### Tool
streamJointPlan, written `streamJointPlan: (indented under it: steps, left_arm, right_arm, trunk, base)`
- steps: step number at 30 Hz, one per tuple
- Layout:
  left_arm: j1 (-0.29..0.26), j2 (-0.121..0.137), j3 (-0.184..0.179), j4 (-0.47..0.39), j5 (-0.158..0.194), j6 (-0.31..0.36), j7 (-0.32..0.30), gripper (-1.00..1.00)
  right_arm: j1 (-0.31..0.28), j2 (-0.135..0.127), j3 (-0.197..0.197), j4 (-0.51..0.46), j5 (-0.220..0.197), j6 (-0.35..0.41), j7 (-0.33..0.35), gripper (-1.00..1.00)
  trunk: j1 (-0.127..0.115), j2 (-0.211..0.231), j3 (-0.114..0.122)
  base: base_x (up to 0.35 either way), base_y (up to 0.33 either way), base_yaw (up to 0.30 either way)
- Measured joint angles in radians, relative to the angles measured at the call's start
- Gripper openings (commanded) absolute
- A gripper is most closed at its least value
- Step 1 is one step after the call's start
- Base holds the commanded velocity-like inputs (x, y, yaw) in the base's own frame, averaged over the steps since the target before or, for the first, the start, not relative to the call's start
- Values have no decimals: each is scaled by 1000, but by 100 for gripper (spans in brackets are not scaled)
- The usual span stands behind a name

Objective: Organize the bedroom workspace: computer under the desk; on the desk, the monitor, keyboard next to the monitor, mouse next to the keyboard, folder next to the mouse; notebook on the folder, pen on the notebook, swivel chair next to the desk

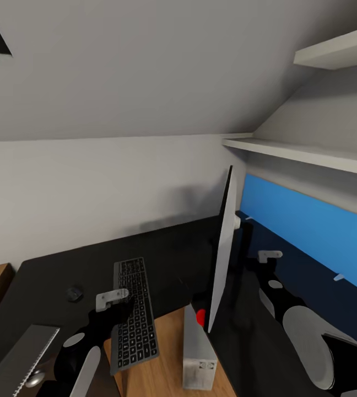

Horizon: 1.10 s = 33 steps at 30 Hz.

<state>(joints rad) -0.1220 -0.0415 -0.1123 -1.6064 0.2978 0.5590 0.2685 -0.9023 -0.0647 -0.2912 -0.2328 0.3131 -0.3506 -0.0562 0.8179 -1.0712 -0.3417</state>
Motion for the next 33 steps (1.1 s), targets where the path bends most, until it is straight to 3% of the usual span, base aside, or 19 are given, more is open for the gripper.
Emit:
streamJointPlan:
  steps: [11, 25, 33]
  left_arm:
    - [0, -1, -1, 0, 0, -1, 0, 100]
    - [0, -5, -7, -1, 2, 2, -2, 100]
    - [0, -5, -8, -2, 2, 3, -2, 100]
  right_arm:
    - [0, 0, 2, 10, 0, 0, 0, 100]
    - [0, 0, 2, 11, 0, 0, 2, 100]
    - [0, 2, 2, 12, 0, -1, 6, 100]
  trunk:
    - [0, 0, 0]
    - [0, 0, 0]
    - [31, -56, -25]
  base:
    - [147, 1, 0]
    - [14, 0, 0]
    - [0, 0, 0]
